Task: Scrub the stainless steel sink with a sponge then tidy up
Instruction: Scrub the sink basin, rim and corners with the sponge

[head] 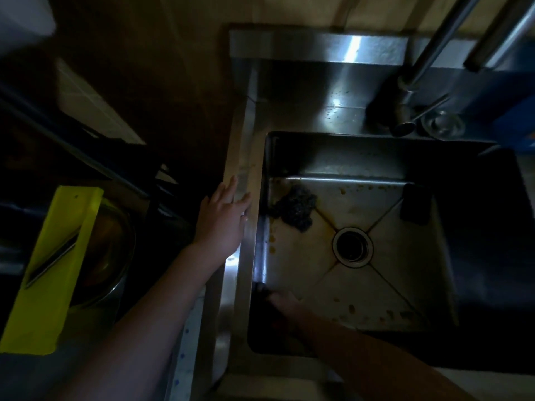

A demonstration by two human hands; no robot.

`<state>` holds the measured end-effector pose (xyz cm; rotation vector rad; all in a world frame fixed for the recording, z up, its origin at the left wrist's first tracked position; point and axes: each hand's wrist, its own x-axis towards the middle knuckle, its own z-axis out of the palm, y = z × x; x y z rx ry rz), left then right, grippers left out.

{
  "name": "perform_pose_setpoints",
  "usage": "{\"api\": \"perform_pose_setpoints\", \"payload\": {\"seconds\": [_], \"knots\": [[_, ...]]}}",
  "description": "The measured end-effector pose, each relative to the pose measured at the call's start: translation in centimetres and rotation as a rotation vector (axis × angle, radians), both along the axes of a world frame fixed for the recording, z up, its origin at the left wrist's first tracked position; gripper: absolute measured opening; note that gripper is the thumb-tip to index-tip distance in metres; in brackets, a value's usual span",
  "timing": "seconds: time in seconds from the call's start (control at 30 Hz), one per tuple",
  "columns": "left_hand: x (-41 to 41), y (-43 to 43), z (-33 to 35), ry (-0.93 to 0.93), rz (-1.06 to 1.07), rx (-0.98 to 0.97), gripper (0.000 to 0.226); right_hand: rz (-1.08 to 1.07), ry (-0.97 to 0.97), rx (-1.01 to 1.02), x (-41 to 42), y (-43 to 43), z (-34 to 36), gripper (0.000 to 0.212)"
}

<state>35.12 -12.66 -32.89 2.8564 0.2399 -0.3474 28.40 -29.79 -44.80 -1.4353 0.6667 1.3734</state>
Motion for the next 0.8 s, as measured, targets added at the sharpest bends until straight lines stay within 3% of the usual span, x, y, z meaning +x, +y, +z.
{"api": "perform_pose_setpoints", "payload": {"seconds": [0.13,0.37,0.63,0.8], "knots": [[-0.1,0.0,0.4,0.006,-0.017,0.002,0.045,0.024,-0.125,-0.08,3.1,1.8,1.8,0.029],[0.7,-0.4,1.1,-0.051,0.019,0.008,0.032,-0.263,-0.34,0.059,12.6,5.3,5.3,0.021],[2.7,0.3,0.9,-0.086,-0.005,0.029,0.037,-0.445,-0.431,0.18,20.3,7.9,5.2,0.045],[4.3,0.5,1.1,-0.077,-0.008,0.042,0.036,-0.447,-0.413,0.185,18.3,6.9,4.6,0.042]]}}
